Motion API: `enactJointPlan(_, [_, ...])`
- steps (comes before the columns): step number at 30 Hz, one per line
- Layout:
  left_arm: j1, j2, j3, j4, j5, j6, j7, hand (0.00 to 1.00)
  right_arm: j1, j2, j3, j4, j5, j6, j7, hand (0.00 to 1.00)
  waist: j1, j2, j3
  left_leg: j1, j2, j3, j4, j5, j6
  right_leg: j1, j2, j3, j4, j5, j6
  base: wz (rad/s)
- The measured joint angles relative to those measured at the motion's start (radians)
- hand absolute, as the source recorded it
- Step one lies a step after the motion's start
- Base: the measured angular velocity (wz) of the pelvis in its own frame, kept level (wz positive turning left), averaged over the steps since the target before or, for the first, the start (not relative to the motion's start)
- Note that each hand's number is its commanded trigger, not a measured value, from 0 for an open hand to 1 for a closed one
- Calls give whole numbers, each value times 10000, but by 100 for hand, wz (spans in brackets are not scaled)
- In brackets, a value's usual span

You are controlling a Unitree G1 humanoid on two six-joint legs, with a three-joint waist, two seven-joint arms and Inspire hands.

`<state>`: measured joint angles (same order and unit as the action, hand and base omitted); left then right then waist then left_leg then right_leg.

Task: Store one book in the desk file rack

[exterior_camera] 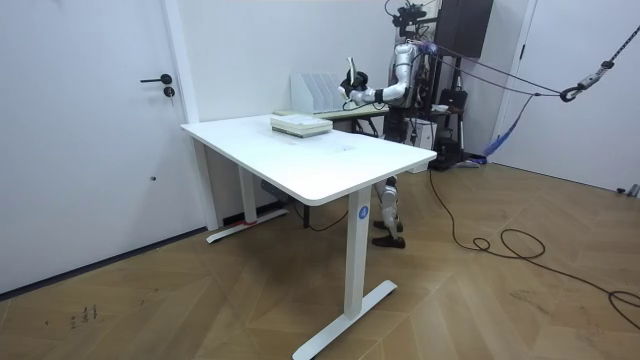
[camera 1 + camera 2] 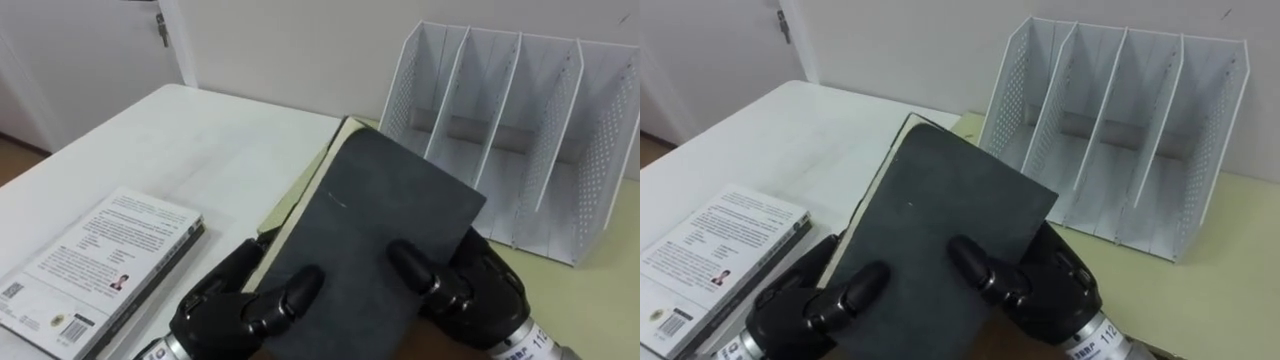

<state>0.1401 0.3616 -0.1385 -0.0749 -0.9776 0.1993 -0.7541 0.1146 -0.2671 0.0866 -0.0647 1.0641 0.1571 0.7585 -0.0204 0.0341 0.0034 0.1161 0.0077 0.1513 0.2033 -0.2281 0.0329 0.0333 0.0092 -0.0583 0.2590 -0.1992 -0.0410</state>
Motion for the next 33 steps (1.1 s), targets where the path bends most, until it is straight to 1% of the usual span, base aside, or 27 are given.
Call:
enactJointPlan(2, [-6, 167, -2, -1, -1, -1, -49, 100, 2, -81, 44, 0, -1, 120, -15, 100, -3, -1, 0, -2, 17, -7, 1, -25, -8, -2, 17, 0, 5, 1, -2, 0])
enactJointPlan(3, [-6, 197, -52, 1, -2, -1, -135, 100, 2, -107, 91, 0, 14, 127, -29, 100, -4, -1, 0, -1, 18, -8, 2, -26, -7, 2, 17, 0, 5, 2, -3, 0])
enactJointPlan(8, [-6, 216, -215, 1, -19, 10, -262, 100, 13, -124, 122, 1, 162, 164, 71, 100, 7, -38, 24, -10, 17, -8, 8, -27, -6, -6, 18, 5, -17, 2, -3, 0])
enactJointPlan(11, [-8, 237, -241, 50, -22, 209, -490, 100, 11, -125, 297, 1, 305, 203, 93, 100, 41, -38, 23, -3, 17, -3, 5, -30, -7, -15, 26, 52, -23, 2, -4, -3])
enactJointPlan(13, [-41, 238, -240, 255, -25, 222, -629, 100, 26, -190, 323, 3, 297, 307, 71, 100, 59, -41, 24, 5, 17, -3, 5, -30, -7, -10, 29, 72, -18, 2, -4, -4])
enactJointPlan(15, [-41, 237, -241, 369, -25, 311, -750, 100, 27, -243, 374, 3, 298, 384, 39, 100, 80, -75, 39, -3, 16, -2, 6, -29, -7, -28, 29, 77, -26, 2, -4, 0])
enactJointPlan(18, [-41, 237, -241, 477, -23, 341, -857, 100, 41, -292, 386, 3, 241, 407, 42, 100, 136, -114, 24, -10, 17, -3, 18, -30, -7, -48, 33, 109, -20, 0, -6, -4])
enactJointPlan(19, [-42, 238, -242, 514, -21, 340, -879, 76, 42, -325, 392, 3, 231, 408, 41, 100, 139, -118, 23, -9, 16, -2, 18, -29, -7, -42, 31, 107, -22, 0, -6, 0])
enactJointPlan(20, [-42, 239, -250, 614, -19, 340, -944, 57, 43, -404, 431, 3, 215, 408, 29, 100, 147, -125, 22, -3, 14, -2, 21, -29, -7, -13, 28, 105, -22, 1, -6, 0])
enactJointPlan(21, [-41, 240, -252, 697, -19, 340, -1015, 7, 44, -444, 468, 3, 203, 410, -1, 100, 147, -137, 20, -6, 13, -2, 28, -29, -7, 13, 27, 103, -14, 1, -6, 0])
enactJointPlan(22, [-42, 240, -252, 720, -19, 340, -1027, 0, 44, -450, 471, 3, 198, 412, -13, 100, 136, -143, 20, -9, 14, -2, 31, -29, -7, 14, 27, 100, -11, 1, -6, 0])
enactJointPlan(25, [-41, 241, -252, 875, -15, 340, -1046, 0, 44, -540, 468, 2, 107, 413, -63, 100, 130, -153, 14, -13, 14, -2, 31, -29, -7, 9, 25, 89, 3, 1, -6, 0])
enactJointPlan(28, [-41, 267, -191, 1261, -2, 314, -1033, 0, 44, -784, 299, 3, -161, 411, -183, 100, 76, -178, 5, -5, 14, -13, 26, -29, -7, 6, 27, 70, -1, 0, -6, 3])
enactJointPlan(29, [-41, 267, -177, 1484, 6, 241, -998, 0, 44, -873, 98, 3, -198, 411, -314, 100, 29, -189, 6, -7, 14, -14, 15, -29, -7, 15, 23, 47, -12, 1, -4, 7])
enactJointPlan(31, [-34, 262, -180, 1998, 110, 152, -969, 0, 44, -869, -348, 2, -197, 395, -550, 100, 9, -202, 9, -8, 16, -10, 4, -29, -7, 22, 24, 30, -9, 2, -5, 2])
enactJointPlan(32, [-15, 262, -180, 2302, 287, 128, -806, 0, 44, -870, -579, 3, -197, 320, -767, 100, 1, -228, 7, -8, 18, -10, 4, -29, -7, 12, 31, 36, -10, 2, -5, 0])
enactJointPlan(33, [-6, 268, -186, 2508, 742, 94, -640, 0, 43, -865, -758, 1, -278, 224, -1001, 100, -64, -262, -5, -13, 23, -9, 3, -29, -8, 24, 37, 36, -14, 4, -9, 0])
